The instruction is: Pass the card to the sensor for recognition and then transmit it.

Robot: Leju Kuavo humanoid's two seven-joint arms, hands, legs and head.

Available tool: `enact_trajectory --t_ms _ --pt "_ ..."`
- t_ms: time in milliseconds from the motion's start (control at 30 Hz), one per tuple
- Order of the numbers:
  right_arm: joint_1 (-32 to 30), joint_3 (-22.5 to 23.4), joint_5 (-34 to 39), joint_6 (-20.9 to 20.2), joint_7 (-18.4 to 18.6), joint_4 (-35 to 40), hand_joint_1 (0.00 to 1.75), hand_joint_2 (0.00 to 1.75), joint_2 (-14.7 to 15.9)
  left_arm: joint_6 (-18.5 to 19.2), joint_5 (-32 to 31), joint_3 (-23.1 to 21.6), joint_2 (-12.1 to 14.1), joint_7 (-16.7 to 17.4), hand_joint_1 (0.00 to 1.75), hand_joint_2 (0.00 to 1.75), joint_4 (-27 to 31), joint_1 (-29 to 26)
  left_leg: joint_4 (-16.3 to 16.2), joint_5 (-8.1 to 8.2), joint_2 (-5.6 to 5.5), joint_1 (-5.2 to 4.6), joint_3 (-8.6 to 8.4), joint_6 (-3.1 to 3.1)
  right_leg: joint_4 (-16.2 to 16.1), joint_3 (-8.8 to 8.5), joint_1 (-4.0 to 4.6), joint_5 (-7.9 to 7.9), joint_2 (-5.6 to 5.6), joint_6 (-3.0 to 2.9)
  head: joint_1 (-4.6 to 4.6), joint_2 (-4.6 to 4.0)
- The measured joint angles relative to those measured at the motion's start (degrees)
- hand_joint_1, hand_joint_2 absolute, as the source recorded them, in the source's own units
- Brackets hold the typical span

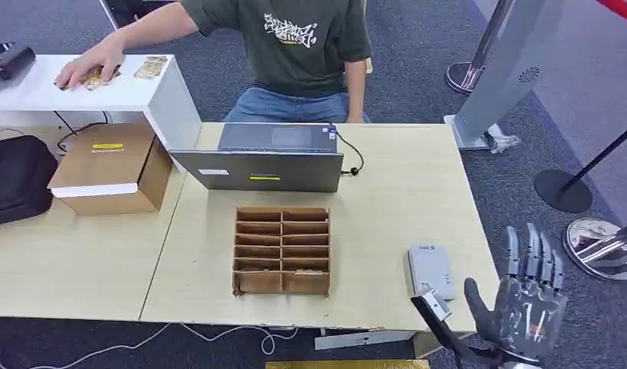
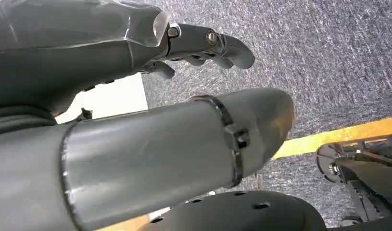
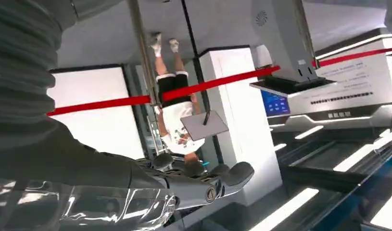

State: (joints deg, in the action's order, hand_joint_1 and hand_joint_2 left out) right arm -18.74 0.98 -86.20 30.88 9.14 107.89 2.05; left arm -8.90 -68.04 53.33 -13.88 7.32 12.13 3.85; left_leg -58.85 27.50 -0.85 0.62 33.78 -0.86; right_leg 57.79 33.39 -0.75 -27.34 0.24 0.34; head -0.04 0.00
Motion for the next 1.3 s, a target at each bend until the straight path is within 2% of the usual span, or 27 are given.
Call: enact_trajectory --t_ms 167,300,467,533,600,667,767,867,967,1067,1300 --pt "-1.61 0.00 0.00 -0.85 0.00 2.03 0.00 1.75 -0.72 0.07 0.35 0.04 0.00 0.00 0.00 0.00 0.00 -0.01 0.00 0.00 0.01 0.00 -0.01 0.00 0.00 0.00 0.00 0.00 0.00 0.00 0.00 0.00" --pt "-3.04 0.00 0.00 -0.89 -1.35 3.43 0.00 1.75 -1.40 0.17 0.35 0.04 0.00 0.02 0.00 0.00 0.00 -0.01 0.00 0.00 0.01 0.00 -0.02 -0.01 0.00 0.00 0.00 0.00 0.00 0.00 0.00 0.00" --pt "-5.86 0.68 0.00 -0.85 -9.41 5.51 0.00 1.75 -3.96 0.52 0.72 0.13 0.04 0.07 0.00 0.00 0.00 -0.03 0.00 0.04 0.00 0.01 -0.02 -0.05 0.00 0.01 0.01 -0.03 0.00 -0.03 -0.02 -0.02" --pt "-7.00 1.40 0.00 -1.47 -12.58 6.33 0.00 1.75 -5.85 0.52 1.40 0.78 0.04 0.07 0.00 0.00 0.00 -0.02 0.00 0.04 0.01 0.02 -0.03 -0.06 0.00 0.00 0.02 -0.07 0.01 -0.08 0.00 0.00" --pt "-7.99 1.60 0.00 -3.11 -13.66 6.80 0.00 1.75 -7.32 0.46 1.64 1.25 0.04 0.04 0.00 0.00 0.00 -0.09 0.01 0.04 0.02 0.02 -0.03 -0.06 0.01 0.00 0.02 -0.07 0.01 -0.08 -0.02 -0.02" --pt "-8.60 1.42 0.00 -4.28 -12.73 6.93 0.00 1.75 -8.04 0.37 1.70 1.79 0.04 0.04 0.00 0.00 0.00 -0.08 0.01 0.04 0.02 0.02 -0.02 -0.06 0.01 -0.02 0.02 -0.07 0.01 -0.08 0.00 0.00" --pt "-9.12 -1.25 0.00 -4.87 -8.98 6.71 0.00 1.75 -8.06 0.17 1.64 2.03 0.04 -0.02 0.00 0.00 0.00 -0.08 0.01 0.04 0.04 0.01 -0.02 -0.06 0.01 -0.02 0.02 -0.07 0.01 -0.08 0.00 -0.02" --pt "-9.01 -5.15 0.00 -5.96 -6.50 5.62 0.00 1.75 -8.19 0.22 0.87 2.08 0.07 -0.02 0.00 0.00 0.00 -0.05 0.01 0.04 0.04 0.02 -0.03 -0.06 0.01 -0.05 0.02 -0.07 0.01 -0.08 -0.02 -0.02" --pt "-7.34 -10.78 0.02 -6.42 -0.18 3.30 0.00 1.75 -8.20 0.55 0.57 2.84 0.09 -0.02 0.00 0.00 0.00 0.01 0.01 0.04 0.07 0.02 -0.07 -0.06 0.01 -0.06 0.02 -0.07 0.07 -0.09 0.00 -0.02" --pt "-4.97 -15.90 0.35 -6.47 2.38 0.96 0.00 1.75 -7.80 0.55 0.50 3.04 0.09 -0.13 0.00 0.00 0.00 0.03 0.01 0.03 0.10 0.03 -0.10 -0.07 0.02 -0.06 0.03 -0.07 0.07 -0.09 -0.02 -0.02" --pt "-0.06 -20.85 3.39 -5.29 2.80 -4.95 0.00 1.75 -5.70 0.52 0.37 3.30 0.07 -0.13 0.00 0.00 0.00 0.06 0.01 0.03 0.10 0.01 -0.09 -0.07 0.02 -0.08 0.02 -0.07 0.07 -0.09 0.02 0.00"
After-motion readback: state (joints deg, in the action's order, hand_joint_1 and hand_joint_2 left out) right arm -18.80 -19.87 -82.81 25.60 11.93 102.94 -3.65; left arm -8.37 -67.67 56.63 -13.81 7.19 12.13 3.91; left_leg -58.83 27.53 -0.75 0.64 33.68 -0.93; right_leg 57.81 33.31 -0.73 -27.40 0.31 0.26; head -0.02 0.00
